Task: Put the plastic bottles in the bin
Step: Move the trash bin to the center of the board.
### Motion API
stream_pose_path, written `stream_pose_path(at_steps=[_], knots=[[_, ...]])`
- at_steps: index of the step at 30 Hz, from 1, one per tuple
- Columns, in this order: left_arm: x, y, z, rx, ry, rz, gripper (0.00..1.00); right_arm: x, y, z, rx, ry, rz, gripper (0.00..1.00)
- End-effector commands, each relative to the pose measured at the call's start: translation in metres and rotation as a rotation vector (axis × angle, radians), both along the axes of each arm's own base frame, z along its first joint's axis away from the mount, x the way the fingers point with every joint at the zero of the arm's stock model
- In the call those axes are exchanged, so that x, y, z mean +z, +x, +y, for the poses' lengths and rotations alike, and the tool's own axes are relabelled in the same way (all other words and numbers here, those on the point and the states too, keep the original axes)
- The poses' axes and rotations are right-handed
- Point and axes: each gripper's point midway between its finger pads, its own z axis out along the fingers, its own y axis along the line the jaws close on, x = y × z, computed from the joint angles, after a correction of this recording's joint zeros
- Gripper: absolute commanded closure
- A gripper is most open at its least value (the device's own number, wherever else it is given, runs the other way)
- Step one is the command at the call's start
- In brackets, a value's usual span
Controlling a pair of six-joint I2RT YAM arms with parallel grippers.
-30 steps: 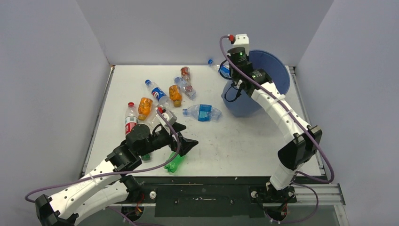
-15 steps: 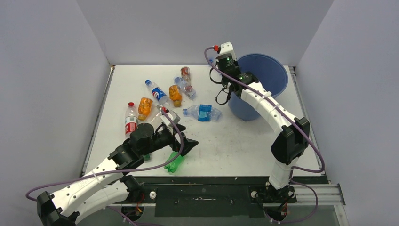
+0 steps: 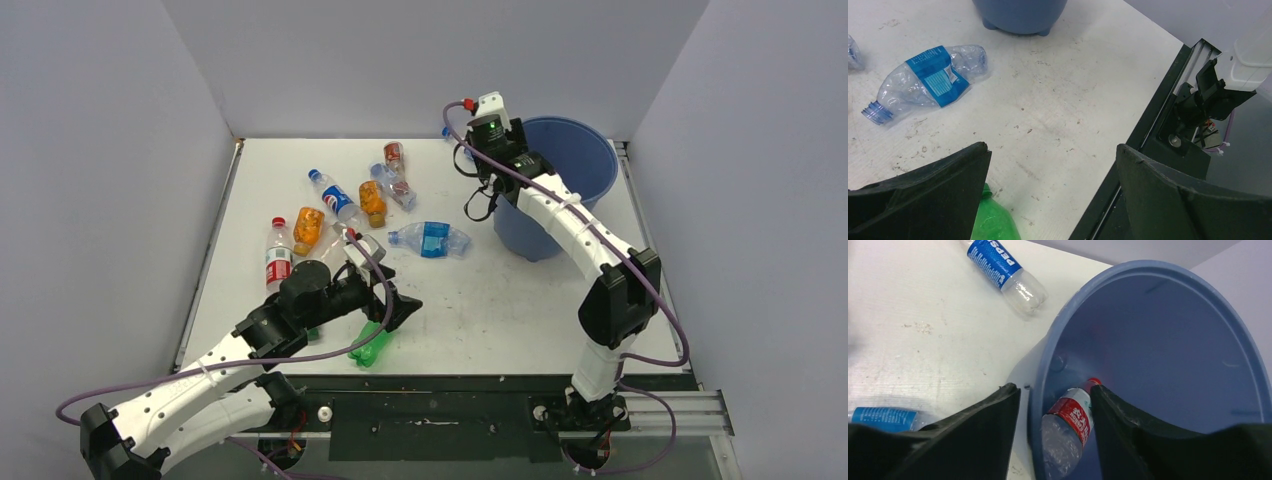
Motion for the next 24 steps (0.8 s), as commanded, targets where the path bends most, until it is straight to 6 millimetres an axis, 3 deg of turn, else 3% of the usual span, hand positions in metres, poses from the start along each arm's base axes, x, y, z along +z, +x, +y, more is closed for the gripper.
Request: stream_pose_path(at_steps=[1, 5, 8, 13, 16, 19, 21, 23, 24], knots=[[0.027, 0.004, -0.003, 0.007, -0.039, -0.056, 0.04, 0.038, -0.004, -0.009, -0.010, 0.045, -0.077, 0.39], [0.028, 0.005, -0.001, 0.016, -0.040, -0.061, 0.04, 0.055, -0.006, -0.002, -0.004, 0.112, -0.106, 0.16], [0.030, 0.008, 0.002, 0.039, -0.044, -0.075, 0.04, 0.087, -0.016, 0.007, 0.018, 0.193, -0.168, 0.05], [0.033, 0.021, 0.019, 0.153, -0.035, -0.101, 0.04, 0.151, -0.051, 0.030, 0.107, 0.394, -0.295, 0.00], [0.035, 0.034, 0.036, 0.276, -0.024, -0.109, 0.04, 0.160, -0.086, 0.058, 0.273, 0.565, -0.337, 0.00], [0.038, 0.044, 0.055, 0.392, -0.008, -0.119, 0.04, 0.139, -0.131, 0.086, 0.481, 0.724, -0.327, 0.00], [0.036, 0.047, 0.064, 0.432, 0.033, -0.119, 0.04, 0.109, -0.157, 0.097, 0.553, 0.792, -0.284, 0.00], [0.026, 0.048, 0.068, 0.448, 0.107, -0.091, 0.04, 0.060, -0.181, 0.102, 0.579, 0.821, -0.202, 0.00], [0.019, 0.047, 0.070, 0.450, 0.146, -0.070, 0.04, 0.051, -0.188, 0.104, 0.585, 0.841, -0.192, 0.00]])
